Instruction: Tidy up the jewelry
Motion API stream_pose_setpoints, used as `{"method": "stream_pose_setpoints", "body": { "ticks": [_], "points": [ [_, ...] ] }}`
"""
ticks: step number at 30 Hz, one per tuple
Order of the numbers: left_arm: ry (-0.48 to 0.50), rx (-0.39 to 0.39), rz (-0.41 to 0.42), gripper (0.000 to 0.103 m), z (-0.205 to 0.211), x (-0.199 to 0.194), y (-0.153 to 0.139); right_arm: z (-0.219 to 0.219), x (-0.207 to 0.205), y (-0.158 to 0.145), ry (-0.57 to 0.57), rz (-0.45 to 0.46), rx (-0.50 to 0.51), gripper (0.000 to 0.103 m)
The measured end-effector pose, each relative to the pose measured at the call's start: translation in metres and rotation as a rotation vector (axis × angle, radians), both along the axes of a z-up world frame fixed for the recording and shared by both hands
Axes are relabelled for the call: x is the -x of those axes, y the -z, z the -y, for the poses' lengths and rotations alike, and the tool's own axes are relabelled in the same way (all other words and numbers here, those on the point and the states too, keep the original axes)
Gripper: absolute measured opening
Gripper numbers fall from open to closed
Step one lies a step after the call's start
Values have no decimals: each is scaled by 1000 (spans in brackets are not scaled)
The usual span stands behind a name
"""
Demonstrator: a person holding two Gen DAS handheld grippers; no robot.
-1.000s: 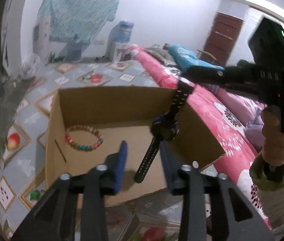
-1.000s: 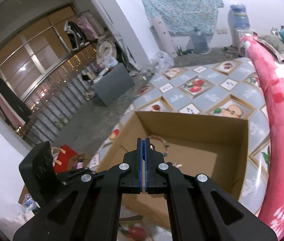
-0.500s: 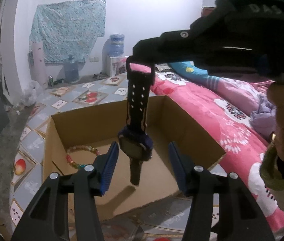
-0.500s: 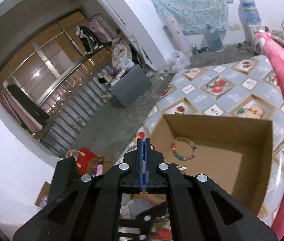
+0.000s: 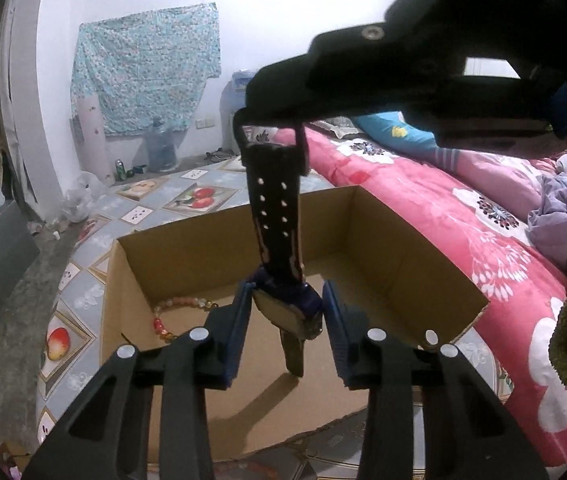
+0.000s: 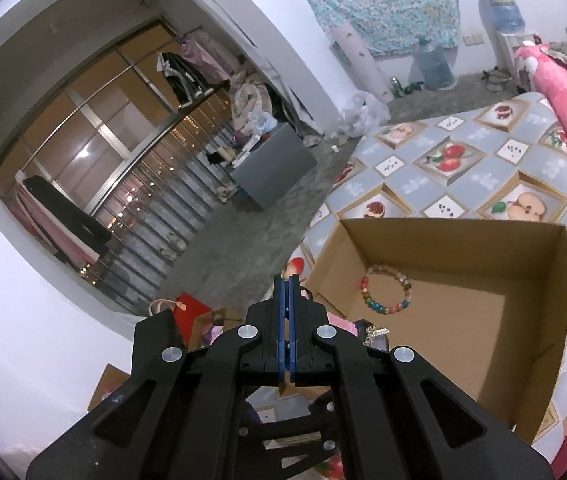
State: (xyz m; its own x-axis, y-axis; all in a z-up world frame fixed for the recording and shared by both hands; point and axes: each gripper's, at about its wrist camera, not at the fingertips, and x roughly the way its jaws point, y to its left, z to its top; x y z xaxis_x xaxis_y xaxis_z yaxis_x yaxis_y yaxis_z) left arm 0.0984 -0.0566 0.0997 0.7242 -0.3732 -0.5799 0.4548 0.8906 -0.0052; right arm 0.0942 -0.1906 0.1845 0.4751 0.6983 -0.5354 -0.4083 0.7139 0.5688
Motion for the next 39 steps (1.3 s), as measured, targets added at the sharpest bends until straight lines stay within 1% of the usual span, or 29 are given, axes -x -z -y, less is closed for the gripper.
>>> {"method": "stream_pose_setpoints", "body": {
  "ticks": [1, 2, 7, 13, 14, 16, 18, 21, 25, 28, 30, 33, 36, 39],
  "points": [
    [6, -3, -3, 24, 1, 0, 1, 1, 0, 1, 5, 0, -2, 0],
    [4, -13, -2, 21, 2, 0, 2, 2, 1, 0, 12, 5, 4, 0],
    [10, -42, 19, 19, 5, 1, 3, 10, 2, 2, 26, 0, -16, 0],
    [10, -34, 21, 17, 5, 1, 2, 14, 7, 3, 28, 15, -19, 1],
    [13, -27, 15, 16, 5, 1, 3, 16, 5, 3, 25, 12, -22, 5],
    [15, -12, 5, 16, 3, 0, 3, 18, 6, 3, 32, 11, -23, 8],
    [14, 4, -5, 15, 1, -2, 2, 21, 6, 2, 43, 26, -13, 25],
    [11, 51, -36, 15, -4, -7, 0, 31, 7, 3, 61, 41, -16, 31],
    [9, 102, -66, 14, -10, -12, -1, 47, 9, 10, 93, 34, -23, 32],
    [7, 126, -83, 14, -14, -14, -1, 58, 8, 24, 114, -10, -31, 32],
    [5, 145, -97, 14, -17, -15, 0, 66, 6, 35, 123, -49, -56, 32],
    [5, 155, -112, 14, -19, -17, 1, 78, 7, 45, 158, -73, -63, 32],
    [4, 172, -124, 14, -21, -18, 1, 90, 11, 48, 202, -70, -80, 32],
    [-2, 183, -133, 14, -23, -19, -1, 90, 18, 47, 180, -54, -79, 30]
  ]
}}
